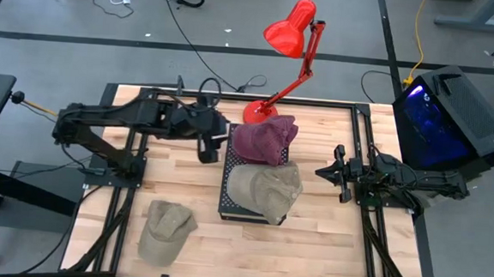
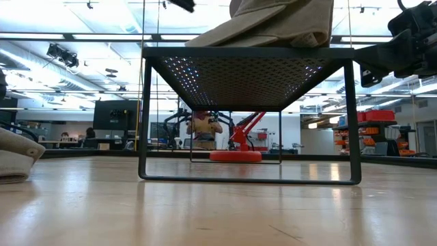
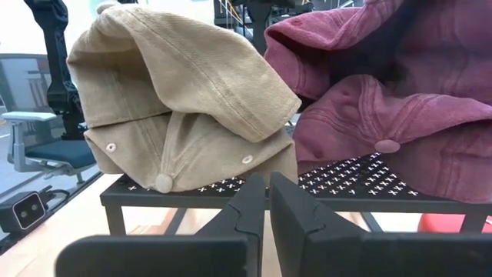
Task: Pick & Place hat
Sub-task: Stack the brown cap on top of the brown cap on the shelf
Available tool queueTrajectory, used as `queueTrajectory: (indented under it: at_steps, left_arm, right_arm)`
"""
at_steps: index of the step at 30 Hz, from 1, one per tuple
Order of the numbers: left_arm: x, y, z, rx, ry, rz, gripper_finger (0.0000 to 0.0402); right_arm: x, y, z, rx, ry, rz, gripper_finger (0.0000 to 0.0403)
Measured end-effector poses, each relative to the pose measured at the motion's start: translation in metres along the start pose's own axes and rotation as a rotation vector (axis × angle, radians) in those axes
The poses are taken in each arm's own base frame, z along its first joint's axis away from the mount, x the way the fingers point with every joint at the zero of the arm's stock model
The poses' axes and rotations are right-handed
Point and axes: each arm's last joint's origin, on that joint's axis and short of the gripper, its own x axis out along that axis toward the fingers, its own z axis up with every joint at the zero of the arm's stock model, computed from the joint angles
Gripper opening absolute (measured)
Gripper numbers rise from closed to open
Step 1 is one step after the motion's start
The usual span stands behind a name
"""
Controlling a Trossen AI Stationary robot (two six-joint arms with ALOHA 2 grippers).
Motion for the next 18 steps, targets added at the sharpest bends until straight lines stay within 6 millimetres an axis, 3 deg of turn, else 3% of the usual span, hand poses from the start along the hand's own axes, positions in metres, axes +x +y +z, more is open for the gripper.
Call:
queueTrajectory:
  at_steps: [12, 18]
  left_arm:
    - [-0.032, -0.033, -0.022, 0.032, 0.157, -0.203, 0.0206]
    - [-0.032, -0.055, -0.034, 0.082, 0.203, -0.261, 0.0206]
  right_arm:
    - [0.0, 0.0, 0.0, 0.0, 0.0, 0.0, 0.0027]
    - [0.0, 0.0, 0.0, 0.0, 0.0, 0.0, 0.0027]
